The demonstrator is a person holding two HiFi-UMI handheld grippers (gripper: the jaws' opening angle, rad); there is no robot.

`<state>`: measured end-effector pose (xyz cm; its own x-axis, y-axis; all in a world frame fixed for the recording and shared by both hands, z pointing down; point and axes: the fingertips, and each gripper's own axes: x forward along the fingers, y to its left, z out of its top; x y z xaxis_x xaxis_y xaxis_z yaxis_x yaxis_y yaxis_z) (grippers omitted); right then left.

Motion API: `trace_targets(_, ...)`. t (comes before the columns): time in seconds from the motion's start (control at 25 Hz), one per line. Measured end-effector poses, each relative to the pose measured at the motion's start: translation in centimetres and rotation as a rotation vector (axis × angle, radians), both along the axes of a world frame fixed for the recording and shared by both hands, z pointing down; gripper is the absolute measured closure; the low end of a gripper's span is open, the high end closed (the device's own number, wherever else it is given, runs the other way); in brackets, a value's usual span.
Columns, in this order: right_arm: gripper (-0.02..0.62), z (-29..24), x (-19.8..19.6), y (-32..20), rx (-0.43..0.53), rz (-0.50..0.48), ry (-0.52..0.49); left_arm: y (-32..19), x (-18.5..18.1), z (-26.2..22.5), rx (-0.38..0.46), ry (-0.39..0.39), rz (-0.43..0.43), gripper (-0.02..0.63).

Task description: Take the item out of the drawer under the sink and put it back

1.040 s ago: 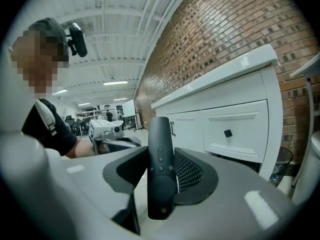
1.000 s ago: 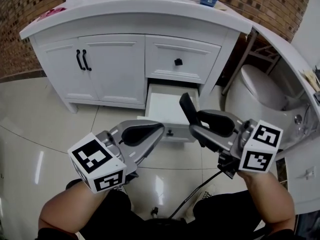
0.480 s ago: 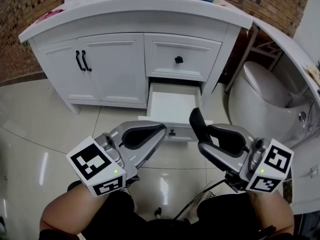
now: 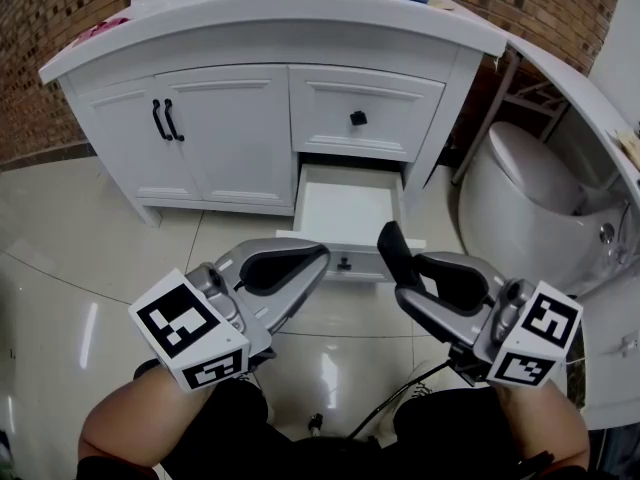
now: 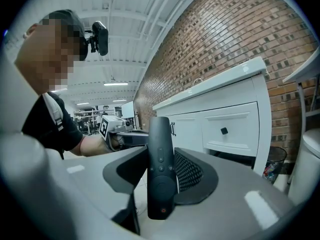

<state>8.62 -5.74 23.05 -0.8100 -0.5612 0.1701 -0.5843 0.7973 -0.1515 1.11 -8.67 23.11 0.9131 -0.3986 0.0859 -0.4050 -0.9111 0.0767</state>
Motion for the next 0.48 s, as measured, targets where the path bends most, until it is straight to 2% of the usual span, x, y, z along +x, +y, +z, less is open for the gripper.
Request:
trace_targets(0.2, 0.424, 0.07, -0.21, 0.08, 0.004, -0.006, 0.011, 0.25, 0.21, 0.06, -0.003, -0.007, 0.01, 0.601)
trace_targets(0.48, 0.424, 0.06, -0.09, -0.11, 0.008, 0.002, 0.012, -0.37, -0.28, 0.15, -0.001, -0.009, -0.02, 0.6)
